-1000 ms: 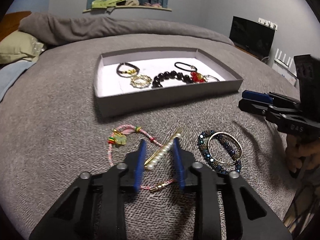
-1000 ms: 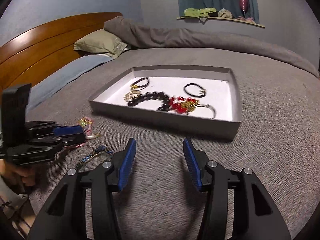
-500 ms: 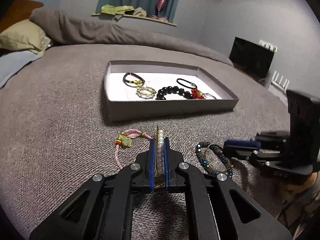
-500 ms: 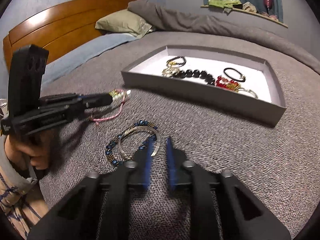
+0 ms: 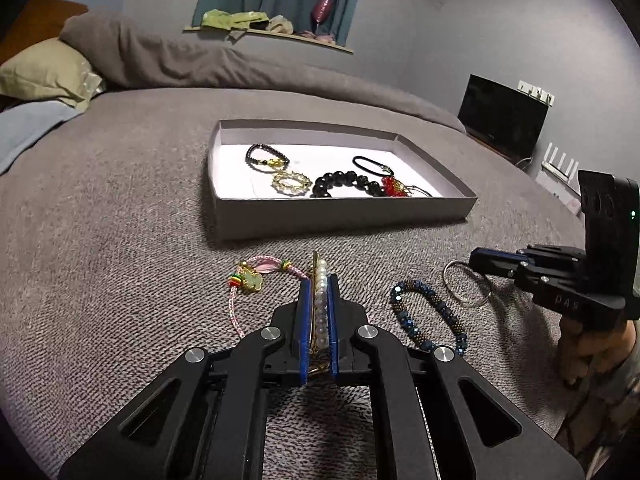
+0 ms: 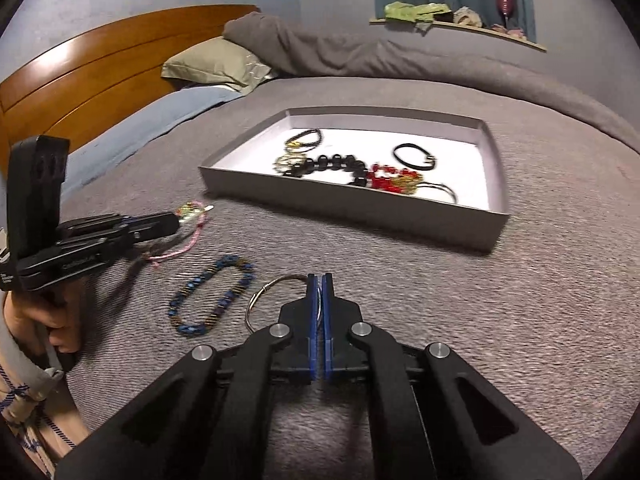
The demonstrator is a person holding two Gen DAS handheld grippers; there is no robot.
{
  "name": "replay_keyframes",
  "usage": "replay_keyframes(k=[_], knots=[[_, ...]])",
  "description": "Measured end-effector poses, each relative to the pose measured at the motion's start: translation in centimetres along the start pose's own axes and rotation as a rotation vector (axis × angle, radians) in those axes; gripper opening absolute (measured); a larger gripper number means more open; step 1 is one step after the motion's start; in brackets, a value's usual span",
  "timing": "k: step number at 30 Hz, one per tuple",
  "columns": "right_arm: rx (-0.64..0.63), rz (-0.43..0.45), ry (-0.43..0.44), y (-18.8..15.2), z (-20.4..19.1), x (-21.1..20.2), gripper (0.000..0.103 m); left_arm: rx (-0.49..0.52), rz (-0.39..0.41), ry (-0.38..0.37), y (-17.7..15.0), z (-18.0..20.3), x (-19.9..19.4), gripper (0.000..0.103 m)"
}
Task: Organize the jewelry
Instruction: 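Close the right tool on the silver bangle while the left tool holds the pearl hairpin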
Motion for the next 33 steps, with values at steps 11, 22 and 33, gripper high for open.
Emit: replay_keyframes(k=[11,22,33], knots=[[-0.044,0.012,0.044,-0.2,-1.5,-0.3,0.046,-0.003,-0.002,0.005,-0.2,-0.1,0.2,0.008],[-0.063,-0.063,0.008,-1.0,-1.8,1.1,0.048,0.001,0.001,0.006,-0.2,0.0,0.0,0.008],[-0.055,-0.038,0.015,-0.7,-1.7,0.5,0.044,0.001,0.021,-0.012,0.4,0.4,-0.9,0.008]])
Point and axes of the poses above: each gripper's, at about its wrist camera, not at the fingertips, and x roughly the way its jaws point, z to its right, y to its top, the point moved 4 cm from there along x, roughly the way its jaws point, and after that the axes turned 3 degrees about -y, right-handed, at the moved point
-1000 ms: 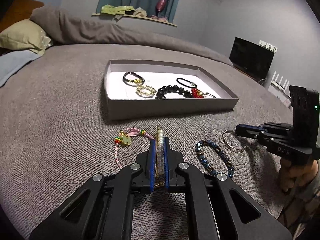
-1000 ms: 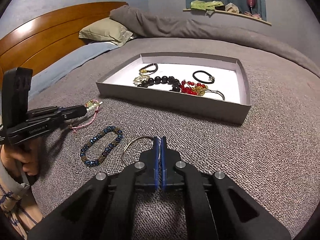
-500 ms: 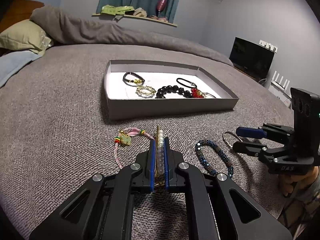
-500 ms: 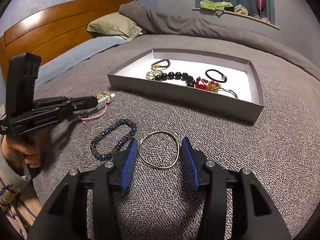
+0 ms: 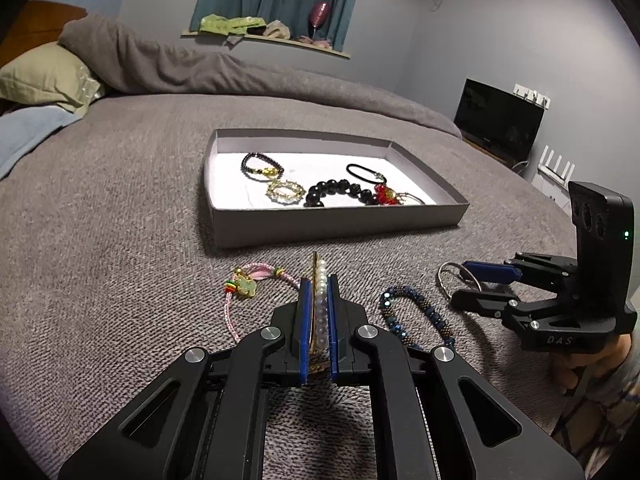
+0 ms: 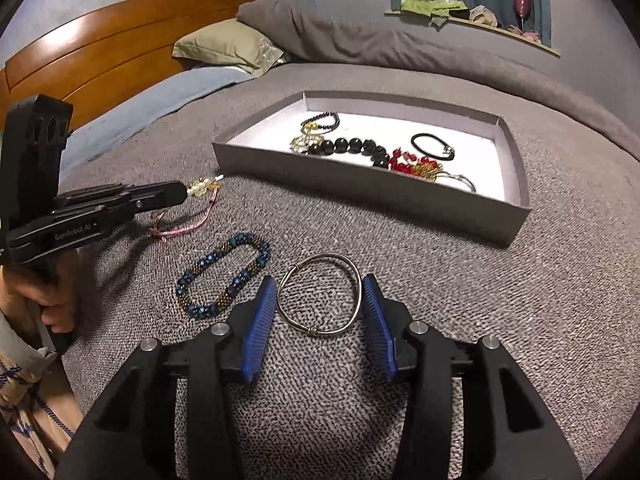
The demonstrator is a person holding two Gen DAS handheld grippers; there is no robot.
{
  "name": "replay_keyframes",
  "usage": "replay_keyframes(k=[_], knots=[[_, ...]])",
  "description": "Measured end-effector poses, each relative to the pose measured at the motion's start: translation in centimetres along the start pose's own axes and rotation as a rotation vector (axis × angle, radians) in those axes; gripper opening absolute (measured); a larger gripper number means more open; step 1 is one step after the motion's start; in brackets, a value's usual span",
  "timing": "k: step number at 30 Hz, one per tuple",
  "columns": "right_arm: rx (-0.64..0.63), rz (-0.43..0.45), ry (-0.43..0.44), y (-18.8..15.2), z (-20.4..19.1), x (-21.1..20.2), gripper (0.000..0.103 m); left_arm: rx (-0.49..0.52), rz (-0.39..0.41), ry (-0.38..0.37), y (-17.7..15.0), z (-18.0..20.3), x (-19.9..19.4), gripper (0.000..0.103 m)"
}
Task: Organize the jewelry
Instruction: 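Close the right tool on the silver bangle while the left tool holds the pearl hairpin, then carry both pieces over the grey box and open both tools to drop them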
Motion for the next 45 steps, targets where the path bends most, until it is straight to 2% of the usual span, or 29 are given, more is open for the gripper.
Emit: replay_keyframes(k=[5,12,22,27,32,42,43,45], knots=[[0.019,0.026,0.002,0.8,0.8,-0.6,0.044,-0.015,0.020,-0.016,0.8,-0.1,-0.6,0.008],[0.032,0.065,-0.013,2.7,2.2,-1.2,0.044,-0.004,0.045,-0.003,3.4,-0.6,-0.3,0.008],[0.061,0.096,-0.048,7.4,6.0,-0.4,0.044,-0.010,0.048,0.028,8.4,-2.0,2.6,0.008],[0.117,0.062,-0.057,10.4,9.4,2.3,0.044,-0.006,0.004,0.063,9.9,-2.5,5.4,0.008],[0.136,0.009,-0.081,12.2,11.6,5.5,0.044,-0.029,-0.059,0.085,9.7,-3.3,8.3,0.008],[0.129,-0.076,-0.127,12.2,12.6,9.2,0.044,-0.046,-0.132,0.086,8.6,-3.8,11.2,0.008],[0.129,-0.081,-0.131,12.2,12.7,9.3,0.045,-0.046,-0.131,0.087,8.6,-3.8,11.1,0.009],[0.132,-0.089,-0.129,12.1,12.6,9.7,0.045,-0.049,-0.120,0.089,8.7,-3.9,10.7,0.018]])
Point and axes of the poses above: each gripper's, at about its wrist camera, not at the fingertips, and x roughly the way its jaws point, z to its right, y to its top, the point moved 4 cm from there along x, roughly the way its jaws point, and after that the axes turned 3 degrees about -y, right-handed, at the moved point
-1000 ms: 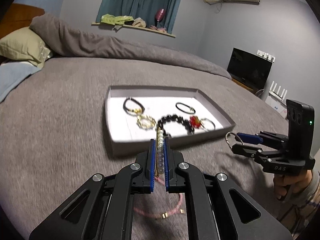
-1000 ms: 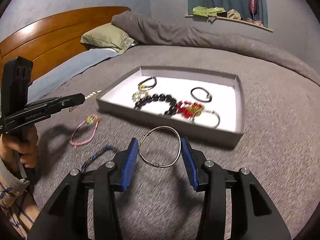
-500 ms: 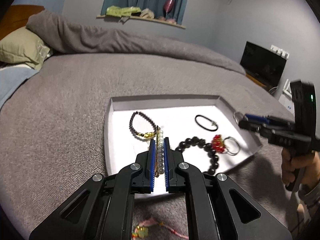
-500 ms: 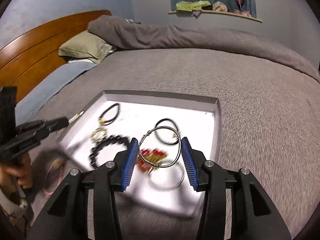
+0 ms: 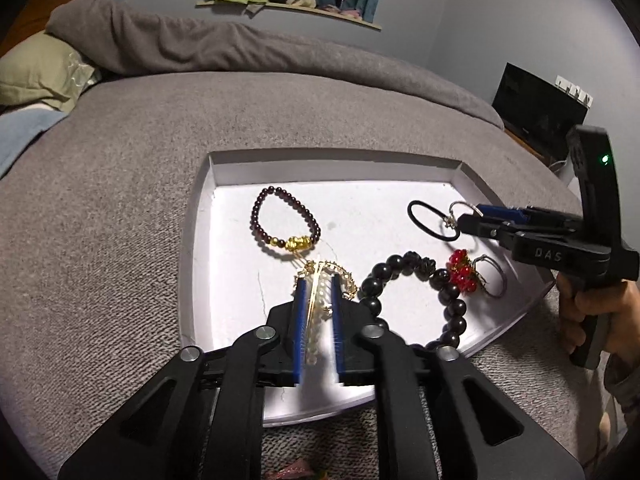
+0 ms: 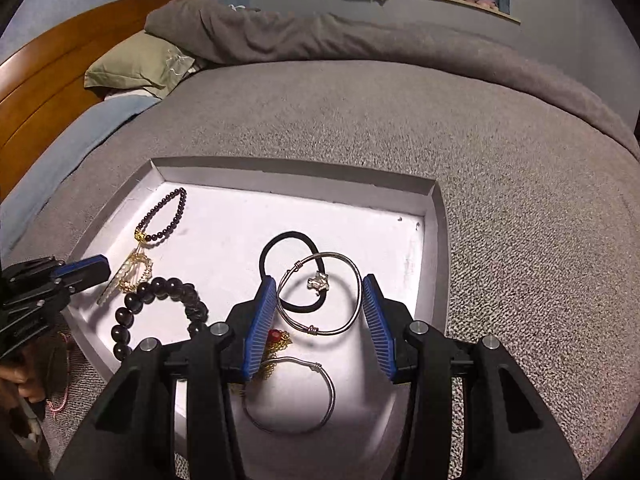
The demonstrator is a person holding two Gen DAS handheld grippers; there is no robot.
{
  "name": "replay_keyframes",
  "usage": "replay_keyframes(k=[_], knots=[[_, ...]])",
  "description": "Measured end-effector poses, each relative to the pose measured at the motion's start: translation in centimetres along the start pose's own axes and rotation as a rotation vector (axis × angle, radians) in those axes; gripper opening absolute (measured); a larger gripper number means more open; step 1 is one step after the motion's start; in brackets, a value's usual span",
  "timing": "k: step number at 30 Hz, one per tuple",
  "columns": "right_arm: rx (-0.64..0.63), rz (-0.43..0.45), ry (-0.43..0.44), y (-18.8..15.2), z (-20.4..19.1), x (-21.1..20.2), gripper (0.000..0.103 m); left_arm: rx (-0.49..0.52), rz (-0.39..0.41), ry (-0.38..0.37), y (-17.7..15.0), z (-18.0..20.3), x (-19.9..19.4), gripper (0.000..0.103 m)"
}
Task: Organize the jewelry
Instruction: 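Carry both pieces over the grey box and open both tools to drop them, then move the left tool to the pink cord bracelet while the right tool reaches the blue bead bracelet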
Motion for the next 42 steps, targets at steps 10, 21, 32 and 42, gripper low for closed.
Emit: replay_keyframes(k=[10,21,32,42], knots=[[-0.013,0.099,0.041,-1.4,-1.5,-4.0,0.052,0.049,0.086,0.022,-1.0,-0.2,-4.5,0.061],[-0.053,0.175,0.108,-5.2,-5.9,-9.0,0.057,0.003,0.132,0.056,-3.7,-3.2,-9.2,0.067],[-0.058,0.125,0.175,-9.5,-9.6,-8.8,0.057,-0.041,0.058,0.061,-8.4,-4.1,-8.7,0.067],[-0.118,0.045,0.189,-13.0,-12.7,-7.8,0.057,0.004,0.029,0.071,-9.2,-2.3,-8.4,0.067]])
Point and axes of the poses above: each gripper's, at about its wrist camera, not at the fingertips, and x roughly the way its jaws point, z to its right, y to its top, the point moved 4 cm from there along x, roughly the way its jaws point, and after that the axes turned 3 degrees about -y, right-handed, at the moved point
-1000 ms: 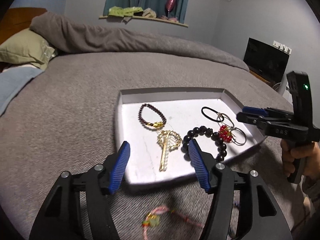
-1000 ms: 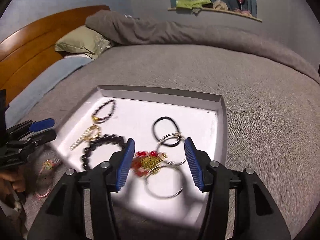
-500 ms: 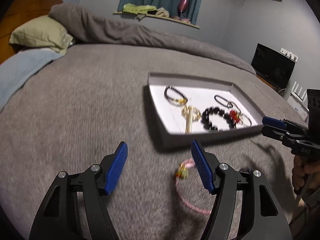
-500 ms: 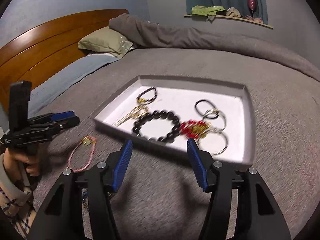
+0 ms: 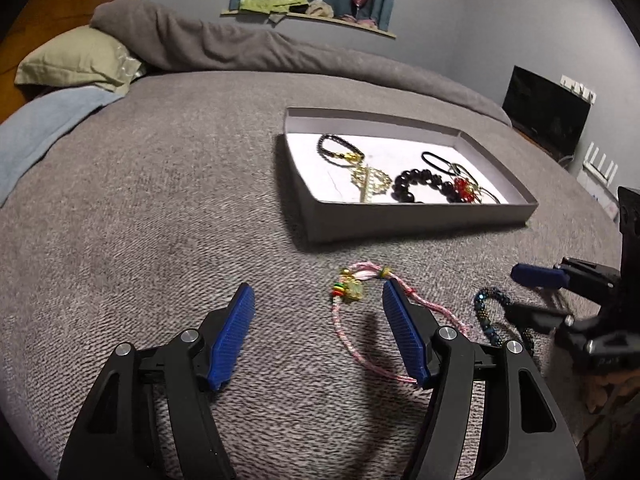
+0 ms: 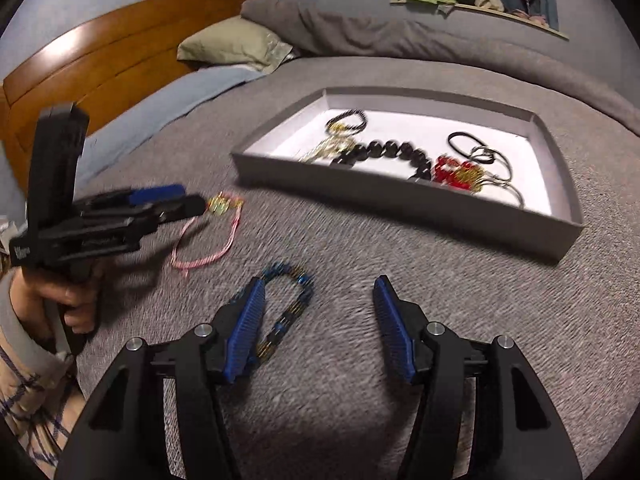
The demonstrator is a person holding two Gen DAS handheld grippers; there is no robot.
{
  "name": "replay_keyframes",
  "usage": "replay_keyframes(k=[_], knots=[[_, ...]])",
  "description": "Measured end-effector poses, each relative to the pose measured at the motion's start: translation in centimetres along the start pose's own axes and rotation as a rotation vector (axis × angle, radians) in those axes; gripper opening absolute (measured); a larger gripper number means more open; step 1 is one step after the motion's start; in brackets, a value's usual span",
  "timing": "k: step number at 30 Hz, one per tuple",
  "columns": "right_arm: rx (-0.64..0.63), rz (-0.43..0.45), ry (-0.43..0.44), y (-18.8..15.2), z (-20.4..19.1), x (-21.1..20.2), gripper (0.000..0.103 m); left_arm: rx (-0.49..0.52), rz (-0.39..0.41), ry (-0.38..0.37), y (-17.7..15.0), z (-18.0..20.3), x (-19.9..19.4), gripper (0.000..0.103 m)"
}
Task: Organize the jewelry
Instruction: 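Move the left tool to the pink cord bracelet while the right tool reaches the blue bead bracelet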
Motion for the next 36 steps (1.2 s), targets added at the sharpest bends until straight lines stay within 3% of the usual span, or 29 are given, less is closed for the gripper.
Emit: replay_keyframes(k=[11,13,27,36], knots=[[-0.065,-0.022,0.012,-1.1,-1.7,0.8,0.020,0.030,-0.041,-0.013,-0.4,1.8,1.5,0.067],[-0.046,-0.020,0.027,-1.0,-1.3,0.7,0.007,0.028,-0.050,-0.011,-0.5,1.9,1.7,0.067],[0.004,0.017,-0.023,-0.5,2.3,-0.9,0.007,0.004,-0.072,-0.008,-0.6,1.7,2.3,0.065],[-0.004,0.007,-0.019,-0.6,2.2,-1.0,0.011,-0.041,-0.067,-0.023,-0.5,1.1,2.3,0.051]])
Point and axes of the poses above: each gripper's, at about its wrist camera, not at the fingertips, and x roughly the way its jaws point, z to its right, y to its top, the point moved 4 cm from there along x, roughly the way its jaws point, and after that the axes turned 3 degrees about -y, right-handed, at the moved point
